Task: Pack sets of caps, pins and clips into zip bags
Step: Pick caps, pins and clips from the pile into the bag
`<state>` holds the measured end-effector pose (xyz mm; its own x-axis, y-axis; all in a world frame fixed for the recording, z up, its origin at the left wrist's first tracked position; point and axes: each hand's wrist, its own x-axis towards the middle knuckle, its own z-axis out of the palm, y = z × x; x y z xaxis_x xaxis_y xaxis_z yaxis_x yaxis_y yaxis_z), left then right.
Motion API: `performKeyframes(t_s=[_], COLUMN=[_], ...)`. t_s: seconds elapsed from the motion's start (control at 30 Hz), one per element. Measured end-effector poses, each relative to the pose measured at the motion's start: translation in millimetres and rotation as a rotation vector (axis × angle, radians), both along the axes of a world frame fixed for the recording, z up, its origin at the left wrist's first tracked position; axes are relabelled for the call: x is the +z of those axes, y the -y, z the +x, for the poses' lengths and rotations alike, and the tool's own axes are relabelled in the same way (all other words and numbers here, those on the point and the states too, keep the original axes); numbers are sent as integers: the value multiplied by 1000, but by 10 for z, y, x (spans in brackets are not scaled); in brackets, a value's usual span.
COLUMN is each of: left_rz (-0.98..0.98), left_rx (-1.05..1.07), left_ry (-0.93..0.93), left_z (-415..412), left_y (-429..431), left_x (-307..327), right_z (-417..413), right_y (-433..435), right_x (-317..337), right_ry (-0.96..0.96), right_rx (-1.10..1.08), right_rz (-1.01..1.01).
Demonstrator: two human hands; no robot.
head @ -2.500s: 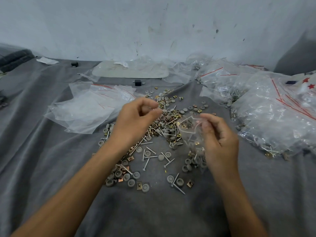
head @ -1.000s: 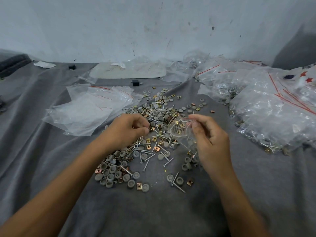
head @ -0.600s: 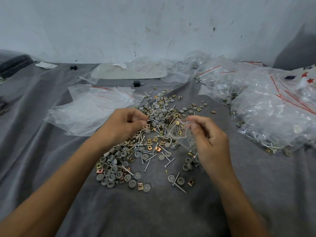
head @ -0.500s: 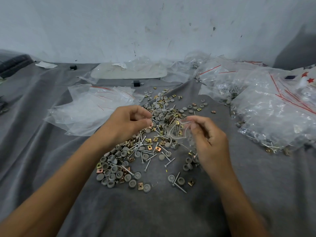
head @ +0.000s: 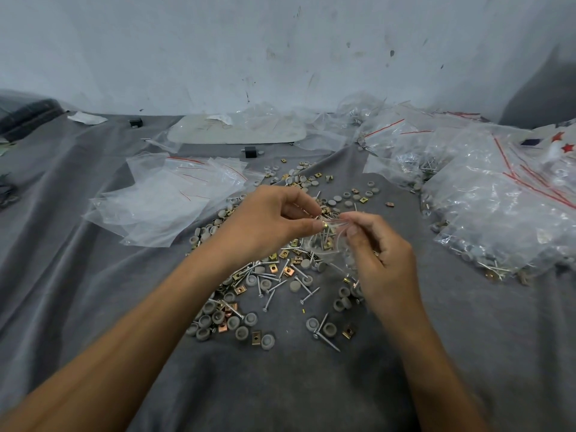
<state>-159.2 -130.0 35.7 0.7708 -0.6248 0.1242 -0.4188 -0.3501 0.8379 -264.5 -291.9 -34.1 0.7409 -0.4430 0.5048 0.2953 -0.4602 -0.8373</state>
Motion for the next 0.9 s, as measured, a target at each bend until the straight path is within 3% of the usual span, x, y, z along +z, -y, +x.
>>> performKeyframes(t_s=[0.27,0.4,0.5,0.67,0.9], left_rz=[-33,-99,131,577,691], left_rx=[-56,87,158,35,-1], left_ry=[2,118,207,312,564], left_z=[-7,71,124,135,113], left_y=[69,-3,-80,-50,51], left_x=[-28,-127,-255,-521,-605], right_z=[7,10,7,14,16], right_y=[6,22,19,12,21], right_x=[-9,0,13,11,4], right_ry=[16,44,65,69,56], right_rx=[7,-16,-32,-37,-25], right_rz=[7,25,13,10,15])
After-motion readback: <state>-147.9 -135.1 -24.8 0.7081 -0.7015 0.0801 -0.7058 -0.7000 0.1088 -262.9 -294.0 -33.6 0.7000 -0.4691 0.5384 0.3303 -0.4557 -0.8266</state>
